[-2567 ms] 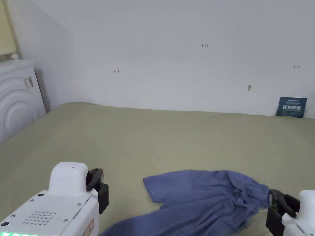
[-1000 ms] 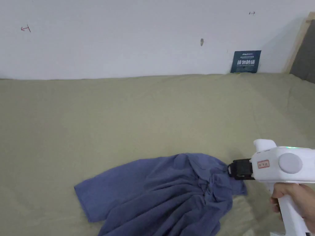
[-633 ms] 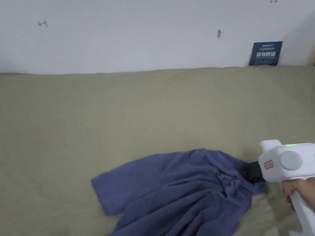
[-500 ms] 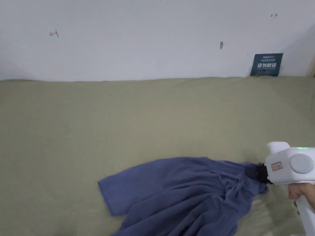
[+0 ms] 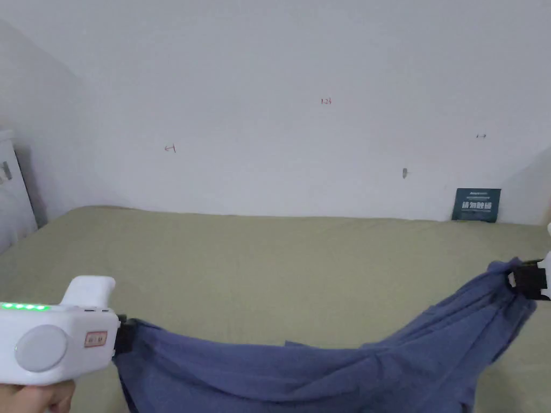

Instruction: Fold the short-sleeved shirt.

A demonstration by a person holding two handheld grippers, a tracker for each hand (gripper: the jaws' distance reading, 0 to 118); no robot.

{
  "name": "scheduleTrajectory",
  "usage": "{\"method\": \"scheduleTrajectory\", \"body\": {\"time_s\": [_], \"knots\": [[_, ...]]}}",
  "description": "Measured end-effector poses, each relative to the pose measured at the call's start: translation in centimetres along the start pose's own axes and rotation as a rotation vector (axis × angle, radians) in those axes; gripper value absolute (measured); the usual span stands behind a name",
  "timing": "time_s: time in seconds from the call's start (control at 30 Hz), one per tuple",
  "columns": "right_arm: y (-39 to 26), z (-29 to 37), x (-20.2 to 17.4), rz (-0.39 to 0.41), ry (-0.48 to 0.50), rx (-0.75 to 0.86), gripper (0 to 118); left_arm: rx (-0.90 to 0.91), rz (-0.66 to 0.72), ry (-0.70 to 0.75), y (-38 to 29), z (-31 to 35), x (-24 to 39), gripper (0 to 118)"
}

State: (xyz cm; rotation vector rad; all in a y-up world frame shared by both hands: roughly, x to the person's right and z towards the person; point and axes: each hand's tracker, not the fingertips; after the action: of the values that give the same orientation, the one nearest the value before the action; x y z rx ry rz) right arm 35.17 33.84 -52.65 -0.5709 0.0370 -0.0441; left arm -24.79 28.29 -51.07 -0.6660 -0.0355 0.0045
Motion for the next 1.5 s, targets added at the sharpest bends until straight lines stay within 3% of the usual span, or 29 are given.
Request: {"method": "scheduleTrajectory", "body": {"time_s": [0.13,0.3,0.6,1.17,1.5], "knots": [[1.8,4.1,-0.5,0.040,-0.045,0.096,4,0.087,0.007,0.046,4.1,2.2,0.0,0],[3.5,7.2,-0.2,0.033,-0.078,0.172,4,0.160,0.045,0.066,8.0,4.3,0.3,0],[6.8,6.7,1.3,0.015,-0.108,0.195,4,0.194,0.041,0.114,13.7,4.1,0.7,0],[19.2,-5.4,0.3,0.007,-0.164,0.230,4,0.258,0.041,0.220,27.0,-4.5,1.0,0],[20.1,-15.1,-0.5,0.021,-0.189,0.209,4,0.253,0.047,0.272,28.9,-12.5,0.4,0]]}}
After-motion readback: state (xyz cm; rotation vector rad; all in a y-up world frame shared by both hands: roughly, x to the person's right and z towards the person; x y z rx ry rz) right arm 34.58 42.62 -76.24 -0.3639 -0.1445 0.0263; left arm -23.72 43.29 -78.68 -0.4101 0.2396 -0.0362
